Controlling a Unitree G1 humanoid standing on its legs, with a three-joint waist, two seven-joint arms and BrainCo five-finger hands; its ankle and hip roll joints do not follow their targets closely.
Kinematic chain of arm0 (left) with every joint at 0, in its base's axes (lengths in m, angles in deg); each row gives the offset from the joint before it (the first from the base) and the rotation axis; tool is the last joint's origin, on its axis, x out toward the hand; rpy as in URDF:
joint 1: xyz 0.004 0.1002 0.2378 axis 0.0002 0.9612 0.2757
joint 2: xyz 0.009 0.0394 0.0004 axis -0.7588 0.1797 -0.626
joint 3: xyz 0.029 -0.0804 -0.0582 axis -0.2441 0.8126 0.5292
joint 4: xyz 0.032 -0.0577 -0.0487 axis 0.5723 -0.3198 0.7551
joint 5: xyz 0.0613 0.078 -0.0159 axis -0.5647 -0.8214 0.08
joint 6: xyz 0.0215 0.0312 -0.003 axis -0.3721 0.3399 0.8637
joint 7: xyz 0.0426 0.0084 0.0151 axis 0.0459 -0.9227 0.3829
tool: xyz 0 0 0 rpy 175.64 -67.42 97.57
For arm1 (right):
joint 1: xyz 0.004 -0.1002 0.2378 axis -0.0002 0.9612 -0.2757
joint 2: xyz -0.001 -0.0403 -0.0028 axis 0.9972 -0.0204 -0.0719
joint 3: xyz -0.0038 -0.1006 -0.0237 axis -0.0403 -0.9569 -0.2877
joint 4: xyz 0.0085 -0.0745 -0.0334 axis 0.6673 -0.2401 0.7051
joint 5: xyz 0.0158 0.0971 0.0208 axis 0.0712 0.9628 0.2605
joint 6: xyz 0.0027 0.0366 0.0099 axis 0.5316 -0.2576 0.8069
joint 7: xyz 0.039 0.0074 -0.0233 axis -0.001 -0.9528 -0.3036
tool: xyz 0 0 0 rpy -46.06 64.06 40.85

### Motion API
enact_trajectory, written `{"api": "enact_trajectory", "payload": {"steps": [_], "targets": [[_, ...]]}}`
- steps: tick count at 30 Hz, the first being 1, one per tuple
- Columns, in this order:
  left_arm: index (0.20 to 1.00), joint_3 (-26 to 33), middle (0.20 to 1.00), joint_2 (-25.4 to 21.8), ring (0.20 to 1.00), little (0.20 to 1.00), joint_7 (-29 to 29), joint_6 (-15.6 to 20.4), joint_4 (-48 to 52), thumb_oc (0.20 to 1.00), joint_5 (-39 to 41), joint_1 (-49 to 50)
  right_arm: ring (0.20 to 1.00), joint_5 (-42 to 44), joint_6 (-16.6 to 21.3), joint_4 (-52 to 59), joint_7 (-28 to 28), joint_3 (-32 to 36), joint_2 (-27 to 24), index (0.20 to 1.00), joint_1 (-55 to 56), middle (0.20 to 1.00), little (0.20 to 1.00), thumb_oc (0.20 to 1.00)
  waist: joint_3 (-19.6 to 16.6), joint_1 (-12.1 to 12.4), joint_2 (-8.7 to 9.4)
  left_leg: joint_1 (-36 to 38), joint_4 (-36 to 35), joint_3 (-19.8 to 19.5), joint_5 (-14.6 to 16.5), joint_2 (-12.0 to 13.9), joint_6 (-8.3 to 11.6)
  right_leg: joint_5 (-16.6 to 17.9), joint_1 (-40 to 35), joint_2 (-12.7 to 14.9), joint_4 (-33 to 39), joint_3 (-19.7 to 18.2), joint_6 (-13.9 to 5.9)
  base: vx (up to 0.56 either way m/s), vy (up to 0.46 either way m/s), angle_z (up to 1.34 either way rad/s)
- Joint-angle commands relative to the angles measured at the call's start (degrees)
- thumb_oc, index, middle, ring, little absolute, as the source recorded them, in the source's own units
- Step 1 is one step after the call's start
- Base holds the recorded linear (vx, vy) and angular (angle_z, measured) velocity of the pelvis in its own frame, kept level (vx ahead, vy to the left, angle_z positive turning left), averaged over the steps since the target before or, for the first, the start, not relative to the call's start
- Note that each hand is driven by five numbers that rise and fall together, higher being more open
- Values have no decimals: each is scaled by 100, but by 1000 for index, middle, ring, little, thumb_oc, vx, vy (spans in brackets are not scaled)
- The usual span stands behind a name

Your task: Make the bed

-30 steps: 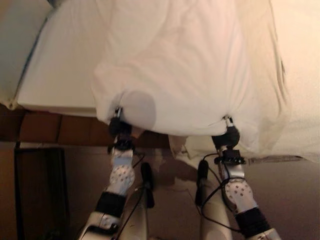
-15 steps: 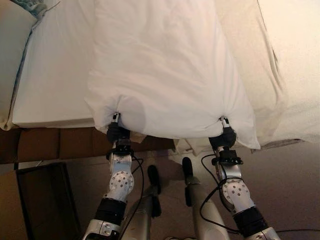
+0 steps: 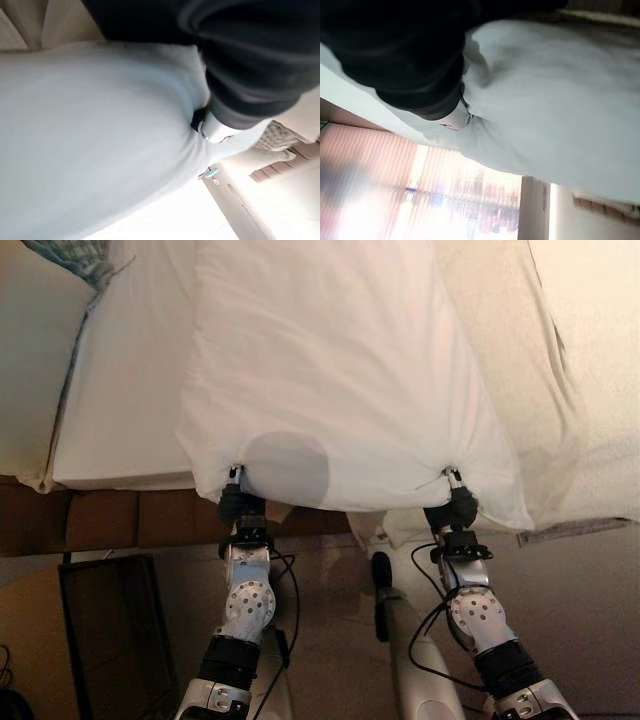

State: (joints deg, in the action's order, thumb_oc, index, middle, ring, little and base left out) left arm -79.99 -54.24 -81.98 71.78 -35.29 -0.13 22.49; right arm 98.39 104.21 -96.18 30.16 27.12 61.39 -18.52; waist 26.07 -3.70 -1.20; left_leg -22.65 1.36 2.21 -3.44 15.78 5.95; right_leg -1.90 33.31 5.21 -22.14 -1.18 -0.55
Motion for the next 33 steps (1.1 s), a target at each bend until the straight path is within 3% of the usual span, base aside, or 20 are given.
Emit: {"api": "enact_trajectory", "payload": {"steps": [1,2,4,5,6,7,8,9,10,12,14,16,17,19,22,23,26,32,33], "targets": [[200,519,200,-383,200,200,85,677,448,200,-112,-61,200,-207,359,312,-96,244,-9,200,197,200,200,200,-373,49,-177,130,-636,142,-980,8,229,224,-320,84,568,-45,-713,17,403,-2],[200,495,200,-459,200,200,89,671,362,200,-72,-134,200,-184,368,313,-96,280,74,200,185,200,200,200,-357,59,-124,40,-551,78,-955,-105,213,388,-365,184,785,-101,-793,25,399,-10],[200,338,200,-588,200,200,57,636,286,200,-110,-253,200,-164,458,388,-100,436,190,200,271,200,200,200,-278,-14,10,-413,572,20,-326,-530,133,811,-791,773,1413,-151,-985,58,536,17],[200,339,200,-591,200,200,58,637,285,200,-110,-257,200,-165,458,389,-98,436,192,200,268,200,200,200,-285,-21,10,-445,593,11,-331,-538,126,838,-787,780,1440,-145,-991,117,671,80],[200,256,200,-550,200,200,57,579,156,200,-11,-281,200,-182,433,491,-67,526,240,200,383,200,200,200,-337,-113,-10,-624,1153,158,128,-875,-4,1547,-1052,1352,1911,-51,-1118,76,472,87],[200,257,200,-552,200,200,58,579,155,200,-9,-283,200,-184,433,493,-65,526,242,200,382,200,200,200,-350,-120,-4,-650,1156,159,114,-890,-13,1576,-1042,1367,1939,-50,-1126,131,716,83],[200,294,200,-578,200,200,91,540,91,200,-25,-199,200,-255,404,502,-54,522,248,200,371,200,200,200,-353,-108,-4,-666,1392,331,315,-989,-79,2225,-1033,1657,2196,168,-1223,88,521,58],[200,329,200,-605,200,200,113,448,21,200,-67,-76,200,-336,336,553,-66,474,269,200,362,200,200,200,-372,4,-26,-645,1508,616,468,-953,-134,2382,-1088,1913,2482,804,-1250,96,732,31],[200,330,200,-649,200,200,135,409,18,200,-133,-46,200,-435,303,602,-63,427,279,200,363,200,200,200,-371,18,-7,-610,1538,741,558,-1016,-181,2164,-1201,1934,2587,1200,-1156,56,671,5],[200,275,200,-680,200,200,213,392,6,200,-233,-124,200,-478,253,621,-158,431,196,200,423,200,200,200,-379,-107,14,-672,1646,772,619,-1235,-306,1623,-1119,1612,2246,881,-1015,32,573,-57],[200,234,200,-642,200,200,146,363,7,200,-271,-149,200,-517,233,504,-102,348,185,200,429,200,200,200,-347,-137,24,-533,1557,973,648,-1327,-334,1150,-1048,1225,2038,945,-902,37,480,-30],[200,271,200,-554,200,200,17,388,-129,200,-345,-222,200,-486,196,369,-166,225,192,200,387,200,200,200,-170,-185,93,-241,1191,1157,557,-1552,-385,712,-813,494,1404,851,-738,-28,386,-26],[200,275,200,-555,200,200,16,389,-130,200,-345,-229,200,-483,197,366,-168,225,191,200,379,200,200,200,-177,-180,103,-251,1174,1169,536,-1560,-389,715,-782,501,1388,836,-736,-41,252,-44],[200,284,200,-402,200,200,-295,475,-418,200,-400,-240,200,-537,223,-5,-141,104,224,200,361,200,200,200,-6,-237,15,-3,864,1214,505,-1683,-458,555,-441,126,1030,561,-649,0,165,-33],[200,376,200,-226,200,200,-544,595,-684,200,-377,-246,200,-512,108,-500,-155,61,293,200,368,200,200,200,61,-205,-14,-60,977,1251,543,-1683,-512,602,-603,301,1240,605,-676,-1,48,2],[200,518,200,-78,200,200,-764,728,-928,200,-391,-231,200,-641,-25,-1101,-180,1,314,200,284,200,200,200,99,-94,-57,-166,1062,1369,522,-1616,-497,639,-583,386,1228,786,-716,-48,-2,3],[200,700,200,128,200,200,-819,858,-1287,200,-29,-275,200,-635,-134,-1576,-238,77,361,200,220,200,200,200,102,-91,-89,-195,1025,1370,474,-1613,-502,662,-558,335,1244,686,-712,-33,-39,-15],[200,980,200,242,200,200,-884,637,-2795,200,-181,-432,200,-750,-197,-2888,-138,343,524,200,53,200,200,200,54,-140,-76,-290,958,1401,410,-1554,-430,727,-609,324,1492,712,-718,-6,-50,-3],[200,1004,200,223,200,200,-733,467,-3543,200,-262,-592,200,-864,-260,-3493,-110,439,541,200,-16,200,200,200,51,-186,-47,-298,879,1399,346,-1531,-398,753,-604,286,1525,688,-708,-3,-72,5]]}}
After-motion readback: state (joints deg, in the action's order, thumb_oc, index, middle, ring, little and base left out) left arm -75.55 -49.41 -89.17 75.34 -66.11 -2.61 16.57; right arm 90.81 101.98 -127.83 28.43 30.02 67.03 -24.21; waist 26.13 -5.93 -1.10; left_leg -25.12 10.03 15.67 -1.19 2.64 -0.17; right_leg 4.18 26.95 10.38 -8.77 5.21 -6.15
